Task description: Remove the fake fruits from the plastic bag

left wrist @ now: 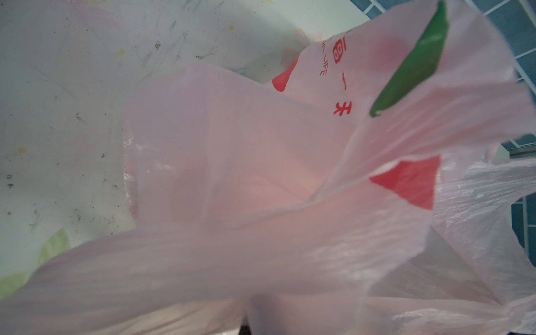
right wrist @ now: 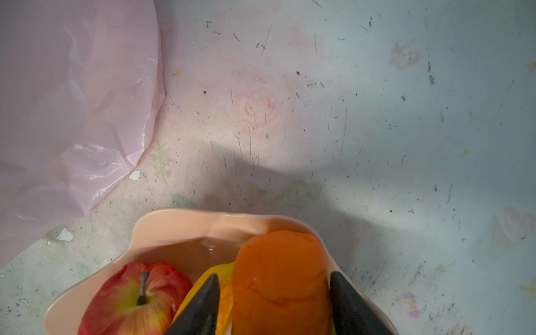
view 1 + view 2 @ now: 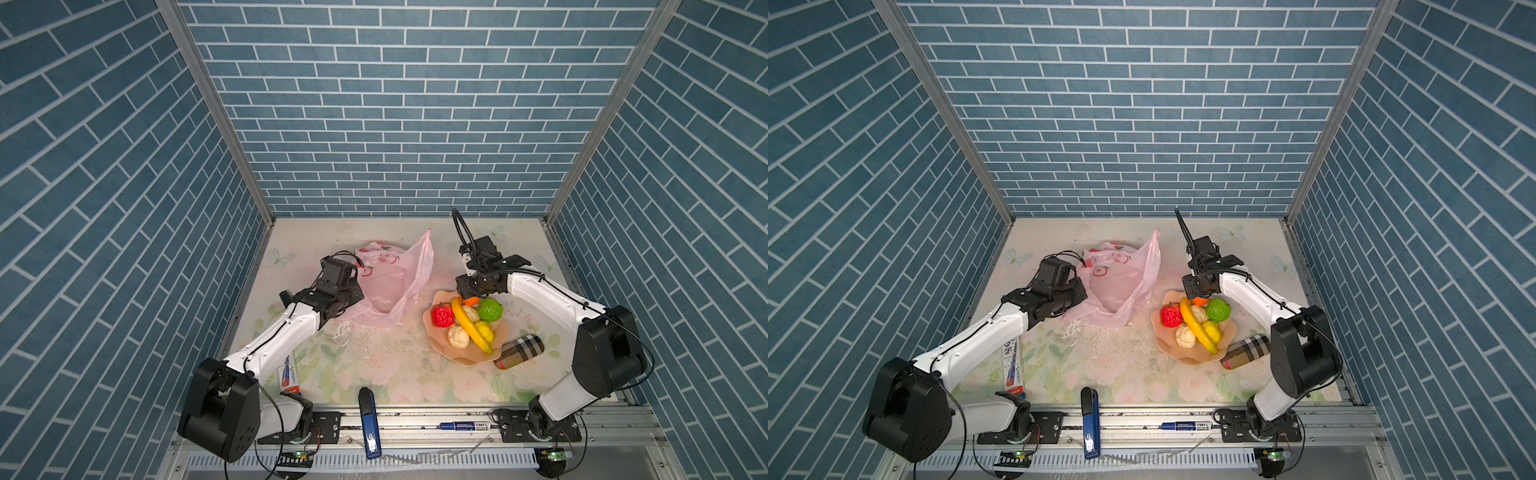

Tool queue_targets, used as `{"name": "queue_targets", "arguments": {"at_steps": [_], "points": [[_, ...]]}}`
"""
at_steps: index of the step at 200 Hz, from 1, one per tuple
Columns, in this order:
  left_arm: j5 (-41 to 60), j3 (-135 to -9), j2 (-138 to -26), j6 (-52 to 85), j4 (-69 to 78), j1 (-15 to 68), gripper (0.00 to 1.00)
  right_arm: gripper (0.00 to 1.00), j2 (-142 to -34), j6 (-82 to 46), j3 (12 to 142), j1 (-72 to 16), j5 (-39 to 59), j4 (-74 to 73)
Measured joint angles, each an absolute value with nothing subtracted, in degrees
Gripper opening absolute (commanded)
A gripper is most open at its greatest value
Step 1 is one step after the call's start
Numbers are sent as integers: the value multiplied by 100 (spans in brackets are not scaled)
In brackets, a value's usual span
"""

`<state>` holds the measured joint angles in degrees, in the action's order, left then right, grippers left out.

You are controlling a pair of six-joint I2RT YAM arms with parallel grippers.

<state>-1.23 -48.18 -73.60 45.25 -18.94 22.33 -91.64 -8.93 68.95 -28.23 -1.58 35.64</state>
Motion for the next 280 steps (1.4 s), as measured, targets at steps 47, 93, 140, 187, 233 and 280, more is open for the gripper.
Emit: {"name": "queue_targets", "arguments": {"at_steps": [47,93,140,187,233,280], "points": [[-121,-4818,-7363,4521,-1885,2233,0,63,-9164,-895,6908,-2823,-266,3599],[-121,-4897,-7411,4451,-1868,2233,0,64,-9150,-897,7019,-2823,-357,3645],[-119,-5054,-7568,4392,-1833,2233,0,64,-9050,-899,7048,-2823,-436,3680],[-82,-5367,-7915,4322,-1802,2237,0,64,-8873,-908,7048,-2823,-497,3717],[-36,-5867,-8416,4237,-1673,2239,0,65,-8652,-917,7048,-2823,-554,3754],[51,-6545,-9113,4213,-1487,2237,0,65,-8455,-926,7046,-2823,-666,3782]]}}
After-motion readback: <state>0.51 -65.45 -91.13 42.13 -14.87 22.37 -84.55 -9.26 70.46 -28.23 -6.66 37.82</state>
